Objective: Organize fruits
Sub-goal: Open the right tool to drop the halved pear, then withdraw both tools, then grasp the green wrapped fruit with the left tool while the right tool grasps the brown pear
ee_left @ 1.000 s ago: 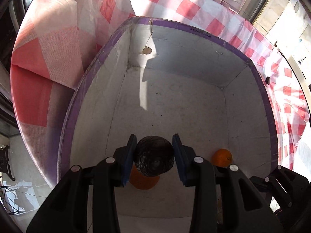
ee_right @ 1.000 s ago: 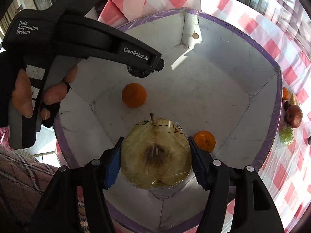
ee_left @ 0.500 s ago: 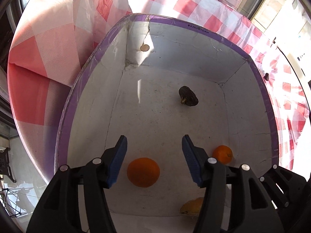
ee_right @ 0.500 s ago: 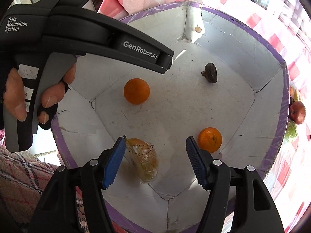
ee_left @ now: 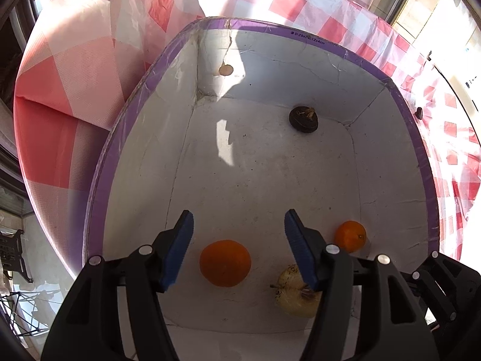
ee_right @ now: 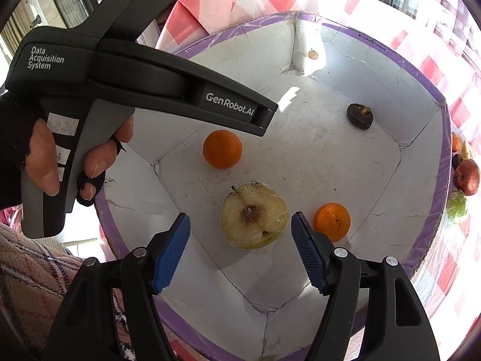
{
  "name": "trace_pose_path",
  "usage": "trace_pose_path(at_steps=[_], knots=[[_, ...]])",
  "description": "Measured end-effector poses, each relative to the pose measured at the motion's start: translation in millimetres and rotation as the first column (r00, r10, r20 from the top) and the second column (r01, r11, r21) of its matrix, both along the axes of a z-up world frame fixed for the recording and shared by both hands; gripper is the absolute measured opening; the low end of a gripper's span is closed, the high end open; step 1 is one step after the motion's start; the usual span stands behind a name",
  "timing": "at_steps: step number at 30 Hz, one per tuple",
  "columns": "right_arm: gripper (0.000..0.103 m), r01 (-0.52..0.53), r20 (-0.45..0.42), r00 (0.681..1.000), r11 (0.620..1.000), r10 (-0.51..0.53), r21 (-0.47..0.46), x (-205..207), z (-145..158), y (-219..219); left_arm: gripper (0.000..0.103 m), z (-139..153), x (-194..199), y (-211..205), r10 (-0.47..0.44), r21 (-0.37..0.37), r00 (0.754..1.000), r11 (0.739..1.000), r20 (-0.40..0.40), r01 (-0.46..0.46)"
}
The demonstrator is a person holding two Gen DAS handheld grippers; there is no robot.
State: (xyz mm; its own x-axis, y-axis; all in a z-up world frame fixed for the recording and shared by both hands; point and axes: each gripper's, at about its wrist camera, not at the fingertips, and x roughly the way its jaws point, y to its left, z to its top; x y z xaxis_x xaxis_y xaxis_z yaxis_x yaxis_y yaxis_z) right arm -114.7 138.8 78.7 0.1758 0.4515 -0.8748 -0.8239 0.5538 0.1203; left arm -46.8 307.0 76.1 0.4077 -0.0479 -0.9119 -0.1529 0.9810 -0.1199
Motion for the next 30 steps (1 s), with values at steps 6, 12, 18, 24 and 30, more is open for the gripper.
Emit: trace_pose_path(at_steps=[6,12,18,24,30], knots=[[0.068,0.085,0.037,0.995,0.976,-0.094,0.2,12.8,32.9,-37.8,0.079,18.5,-5.6,-4.0,0.103,0.061,0.991,0.992,0.084,-0.108],[0.07,0.263,-0.021,0.962,0.902,-0.273,0.343,36.8,46.3,-104.1,0.092,65.6,-0.4,-44.5,0.102,0.083,0.953,0.988,0.284,-0.131],[0.073,0.484,-0.1,0.872,0.816,-0.479,0.315,74.5,30.4,-184.7,0.101,106.6,16.0,-139.4,-0.095,0.139,0.895,0.99,0.436,0.038],[0.073,0.597,-0.086,0.801,0.777,-0.593,0.2,100.1,3.8,-250.9,0.101,95.1,49.8,-239.9,-0.276,0.155,0.886,0.96,0.372,0.234],[0.076,0.688,-0.139,0.726,0.709,-0.673,0.156,121.9,-21.4,-317.1,0.101,32.5,99.8,-299.8,-0.31,0.124,0.928,0.949,0.209,0.289]])
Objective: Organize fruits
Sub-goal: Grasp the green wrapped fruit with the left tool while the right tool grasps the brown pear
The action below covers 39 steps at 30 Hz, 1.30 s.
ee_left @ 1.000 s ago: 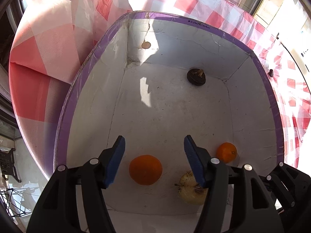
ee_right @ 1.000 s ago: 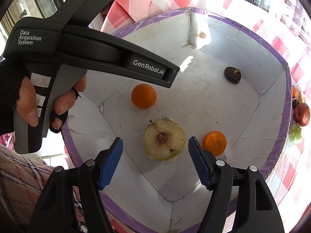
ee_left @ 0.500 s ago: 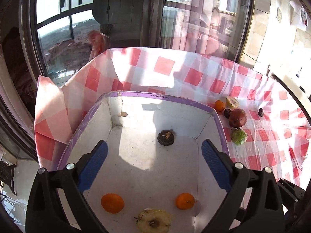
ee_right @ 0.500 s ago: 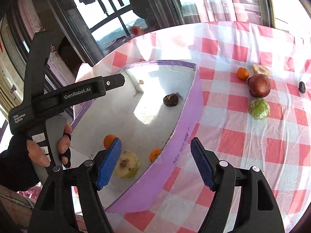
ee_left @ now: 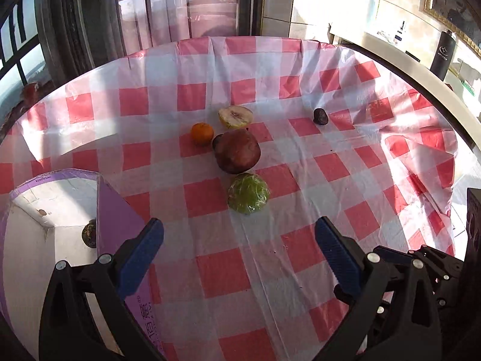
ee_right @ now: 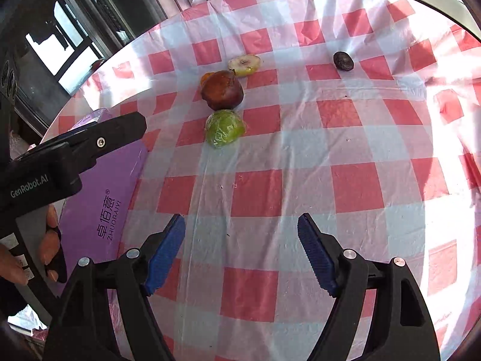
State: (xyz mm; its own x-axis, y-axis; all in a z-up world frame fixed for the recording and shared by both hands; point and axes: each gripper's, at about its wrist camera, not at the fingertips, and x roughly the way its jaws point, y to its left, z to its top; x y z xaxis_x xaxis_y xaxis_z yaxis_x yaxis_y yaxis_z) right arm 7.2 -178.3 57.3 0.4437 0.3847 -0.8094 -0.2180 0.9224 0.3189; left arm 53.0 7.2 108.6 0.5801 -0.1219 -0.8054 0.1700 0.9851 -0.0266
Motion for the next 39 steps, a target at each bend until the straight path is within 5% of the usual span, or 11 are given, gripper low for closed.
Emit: trace_pose_path(at_steps=[7,17,20,23,27,33,39], knots=[[0.076,0.004,-0.076,0.997,1.0,-0.005,-0.015,14.7,-30.5,-39.8,0.101,-72.7,62.5,-24.1,0.053,0.069,0.993,0.997,-0.104,-0.046],[0.076,-0.04,-0.052,0.998,0.999,0.041,0.014,71.2,-38.2,-42.6,0.092,-106.1,108.1,-38.0,0.005,0.075,0.996,0.997,-0.093,0.002],[0.076,-0.035,-0.033,0.999,0.999,0.036,0.04,100.6,-34.8,-39.9,0.083,-105.9,105.1,-40.4,-0.012,0.054,0.997,0.998,-0.07,0.016],[0.076,-0.058,-0.018,0.998,0.997,0.059,0.056,126.9,-31.8,-29.8,0.058,-100.9,97.4,-44.8,-0.054,0.042,0.997,0.998,-0.052,0.056],[0.077,-0.097,0.0,0.995,0.993,0.098,0.065,156.7,-28.2,-7.3,0.057,-99.9,81.3,-45.4,-0.036,0.057,0.997,0.998,-0.068,0.04],[0.081,-0.217,0.007,0.976,0.973,0.217,0.082,183.2,-26.6,42.3,0.057,-92.7,30.1,-21.8,0.105,0.005,0.989,0.994,-0.104,-0.105],[0.084,-0.354,0.028,0.935,0.935,0.354,-0.002,191.0,-34.2,103.3,0.057,-96.3,-11.9,-7.2,0.163,-0.004,0.973,0.986,-0.164,-0.166]])
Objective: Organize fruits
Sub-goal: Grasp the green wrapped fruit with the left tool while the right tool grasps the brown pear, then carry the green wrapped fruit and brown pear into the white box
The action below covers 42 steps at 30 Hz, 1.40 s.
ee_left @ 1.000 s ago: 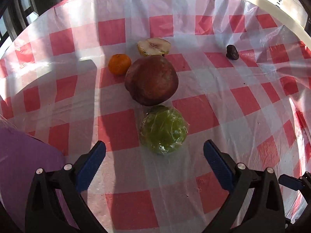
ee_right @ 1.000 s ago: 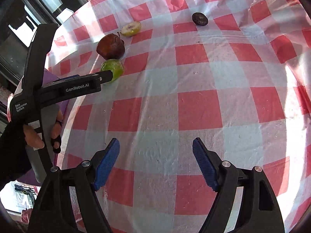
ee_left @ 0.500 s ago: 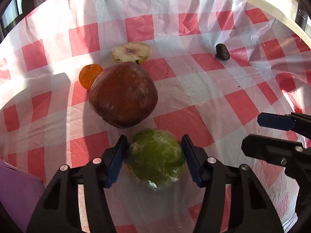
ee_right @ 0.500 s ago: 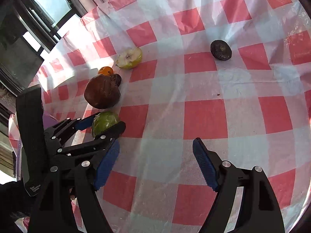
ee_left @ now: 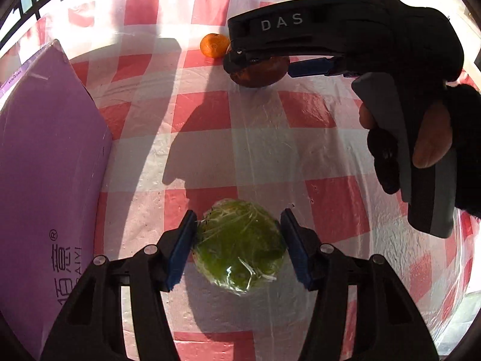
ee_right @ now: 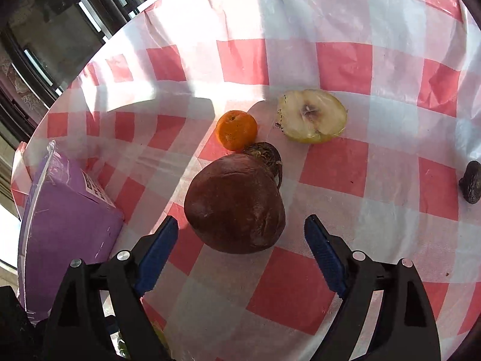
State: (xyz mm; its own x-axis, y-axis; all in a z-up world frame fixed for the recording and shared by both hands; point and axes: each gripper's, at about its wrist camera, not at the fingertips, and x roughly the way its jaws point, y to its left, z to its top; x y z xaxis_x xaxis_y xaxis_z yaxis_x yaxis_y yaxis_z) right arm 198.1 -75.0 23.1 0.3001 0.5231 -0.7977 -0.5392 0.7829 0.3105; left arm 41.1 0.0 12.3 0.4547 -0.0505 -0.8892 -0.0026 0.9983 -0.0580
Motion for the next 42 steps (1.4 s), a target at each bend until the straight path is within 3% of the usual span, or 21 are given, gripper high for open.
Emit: trace_pose_path(at_steps=[5,7,12,18,26,33,42], knots=[[0.083,-0.013,0.054,0.998,0.996,0.018,-0.089,8.7,-11.3,29.8,0.057,-0.2,-9.7,6.2,0.029,-0.01,0.999,1.0,-0.014,-0.029],[0.061,-0.008,0.097,0.995,0.993,0.02,-0.117,7.9,-10.5,33.4,0.057,1.2,-8.8,6.9,0.037,-0.014,0.999,0.999,-0.013,-0.038],[0.059,0.052,0.091,0.995,0.996,-0.045,-0.071,0.7,-8.4,10.3,0.058,1.4,-7.2,5.9,0.03,-0.02,0.999,0.999,-0.015,-0.03],[0.059,0.151,0.058,0.987,0.989,-0.151,0.002,-41.2,0.2,-53.8,0.058,2.9,-10.0,0.1,-0.011,-0.019,1.0,1.0,-0.016,0.01],[0.059,0.235,-0.015,0.972,0.972,-0.236,-0.021,-110.6,0.5,-119.5,0.058,4.2,-10.8,-12.4,-0.11,-0.004,0.994,0.994,-0.018,0.11],[0.059,0.323,-0.029,0.945,0.945,-0.325,-0.047,-152.9,4.8,-140.8,0.058,16.8,-19.8,-21.3,-0.214,-0.006,0.977,0.977,0.0,0.214],[0.059,0.429,0.0,0.903,0.903,-0.429,-0.02,-191.3,28.9,-132.7,0.058,53.8,-42.7,-14.4,-0.329,-0.023,0.943,0.944,0.054,0.33]])
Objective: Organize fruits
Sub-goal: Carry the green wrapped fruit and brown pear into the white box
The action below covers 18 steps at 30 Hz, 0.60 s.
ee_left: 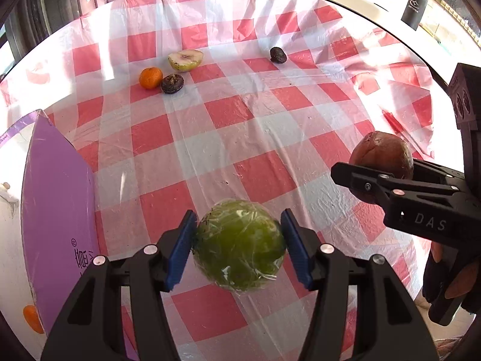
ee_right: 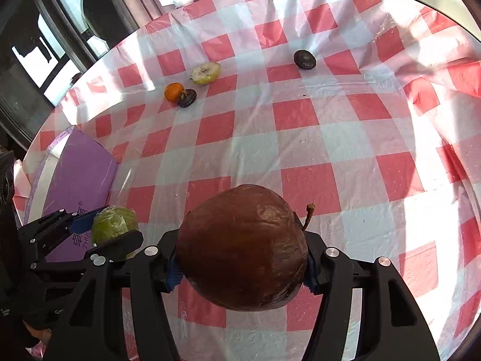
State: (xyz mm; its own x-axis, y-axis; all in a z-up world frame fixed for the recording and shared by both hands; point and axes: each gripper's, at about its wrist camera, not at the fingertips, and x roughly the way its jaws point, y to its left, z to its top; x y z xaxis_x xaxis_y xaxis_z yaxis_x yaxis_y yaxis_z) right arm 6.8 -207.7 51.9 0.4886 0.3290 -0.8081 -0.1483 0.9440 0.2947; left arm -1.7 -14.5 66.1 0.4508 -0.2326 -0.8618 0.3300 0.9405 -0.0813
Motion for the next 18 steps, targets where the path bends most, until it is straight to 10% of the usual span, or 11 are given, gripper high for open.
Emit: trace_pose_path(at_steps=[18], knots=[[0.059,0.041,0.087,0.995,0.999,-0.041,0.001,-40.9,42.6,68.9,0.058,69.2,-17.7,74.4,-0.012,-0.117,0.988,0.993,0.156,0.031]])
